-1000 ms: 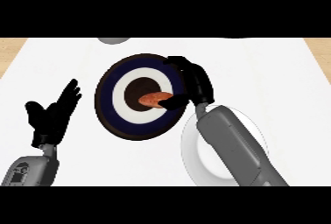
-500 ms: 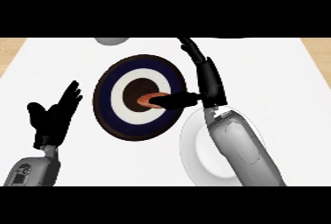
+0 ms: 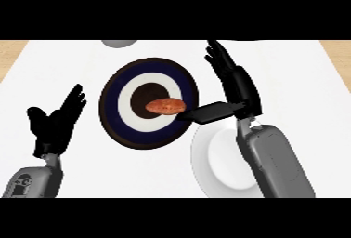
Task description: Pick the sweet potato from the plate and place it in the plate
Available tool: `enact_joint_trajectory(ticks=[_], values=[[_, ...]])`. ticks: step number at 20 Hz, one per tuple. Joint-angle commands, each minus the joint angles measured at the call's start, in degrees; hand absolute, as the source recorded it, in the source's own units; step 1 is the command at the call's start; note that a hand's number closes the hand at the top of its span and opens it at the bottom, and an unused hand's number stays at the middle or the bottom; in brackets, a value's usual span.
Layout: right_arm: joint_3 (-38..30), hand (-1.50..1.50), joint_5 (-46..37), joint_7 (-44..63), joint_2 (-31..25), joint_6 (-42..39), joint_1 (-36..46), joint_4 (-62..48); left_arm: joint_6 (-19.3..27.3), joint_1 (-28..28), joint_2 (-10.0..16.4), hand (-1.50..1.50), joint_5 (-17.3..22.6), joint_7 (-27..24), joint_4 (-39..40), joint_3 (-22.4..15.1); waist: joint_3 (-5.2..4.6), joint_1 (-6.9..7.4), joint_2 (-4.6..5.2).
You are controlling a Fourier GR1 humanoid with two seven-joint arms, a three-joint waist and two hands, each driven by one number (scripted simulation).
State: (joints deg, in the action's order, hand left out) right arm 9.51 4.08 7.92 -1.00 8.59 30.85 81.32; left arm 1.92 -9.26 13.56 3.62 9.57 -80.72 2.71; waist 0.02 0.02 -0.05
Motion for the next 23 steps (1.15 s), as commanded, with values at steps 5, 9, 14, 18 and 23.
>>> enact_joint_trajectory(ticks=[5, 9, 14, 18, 23], values=[[-4.5, -1.5, 1.9, -6.9, -2.4, -7.4, -5.0, -0.8, -1.6, 0.5, -0.8, 0.0, -0.9, -2.9, 2.4, 1.9, -0.02, 0.02, 0.04], [-7.4, -1.5, 1.0, -8.9, -3.4, -8.1, -4.0, -4.0, -1.3, -1.6, -1.9, 0.0, -2.2, -1.2, 2.5, 1.4, -0.02, 0.03, 0.05], [-10.5, -1.5, 2.3, -15.0, -6.6, -12.6, -7.3, -7.5, -1.3, 1.9, -2.3, 0.0, -2.8, 0.2, -3.0, 0.6, -0.01, 0.14, 0.02], [-9.8, -1.5, -0.6, -13.4, -7.5, -13.0, -6.4, -9.3, -0.4, -1.4, -3.3, 0.0, -2.5, 0.7, -0.1, 2.2, -0.02, 0.06, 0.05], [-11.2, -1.5, -1.2, -15.6, -8.0, -14.7, -5.4, -13.9, -4.4, -3.3, 0.5, 0.0, -0.8, 1.8, 1.3, 5.2, -0.02, 0.1, 0.06]])
